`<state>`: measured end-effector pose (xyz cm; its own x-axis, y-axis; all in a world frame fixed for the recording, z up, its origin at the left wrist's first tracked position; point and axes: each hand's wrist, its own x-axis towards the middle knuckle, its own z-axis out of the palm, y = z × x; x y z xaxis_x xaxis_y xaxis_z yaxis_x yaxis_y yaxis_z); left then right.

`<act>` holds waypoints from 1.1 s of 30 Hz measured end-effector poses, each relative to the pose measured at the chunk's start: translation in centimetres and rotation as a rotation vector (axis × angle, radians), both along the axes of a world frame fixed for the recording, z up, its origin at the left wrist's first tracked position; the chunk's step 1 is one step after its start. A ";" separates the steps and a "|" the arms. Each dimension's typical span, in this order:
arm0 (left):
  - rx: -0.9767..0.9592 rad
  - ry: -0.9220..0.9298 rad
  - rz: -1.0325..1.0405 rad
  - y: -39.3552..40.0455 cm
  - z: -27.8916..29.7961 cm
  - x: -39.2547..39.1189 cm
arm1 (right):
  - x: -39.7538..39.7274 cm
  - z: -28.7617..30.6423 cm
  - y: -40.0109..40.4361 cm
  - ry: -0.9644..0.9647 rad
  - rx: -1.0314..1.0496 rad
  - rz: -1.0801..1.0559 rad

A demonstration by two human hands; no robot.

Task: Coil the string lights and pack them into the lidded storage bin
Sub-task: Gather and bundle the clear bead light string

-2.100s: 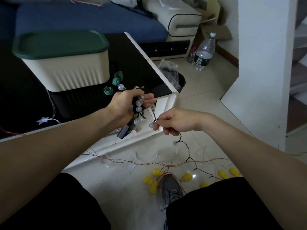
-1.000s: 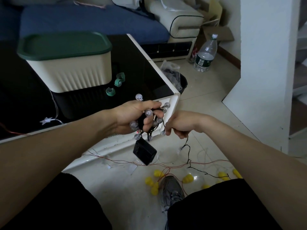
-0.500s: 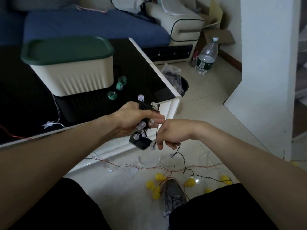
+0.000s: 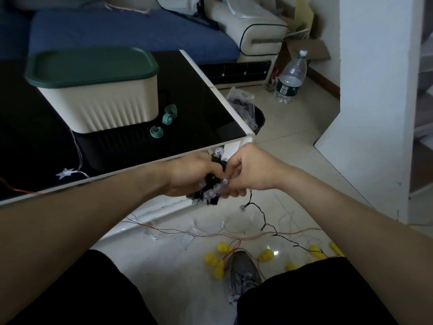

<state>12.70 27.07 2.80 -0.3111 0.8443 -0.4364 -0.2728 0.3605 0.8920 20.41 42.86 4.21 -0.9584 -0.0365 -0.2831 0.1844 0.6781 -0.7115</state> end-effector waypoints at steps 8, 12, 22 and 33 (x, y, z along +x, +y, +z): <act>0.006 -0.003 -0.008 0.6 0.2 0.4 | -0.2 1.2 1.2 0.088 -0.154 -0.031; -0.012 0.030 0.067 0.1 0.1 -0.2 | 0.0 1.3 1.9 0.161 -0.259 -0.014; 0.139 -0.114 0.013 0.1 1.4 0.1 | 0.1 0.3 3.6 0.347 -0.397 -0.195; 0.211 -0.178 0.311 -0.4 1.8 -0.4 | 0.8 0.8 3.9 0.039 -0.386 -0.219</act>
<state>12.35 26.71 4.63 -0.5005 0.7988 -0.3338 -0.4968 0.0508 0.8664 21.21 46.72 5.05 -0.9651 0.0723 -0.2518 0.2618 0.3089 -0.9144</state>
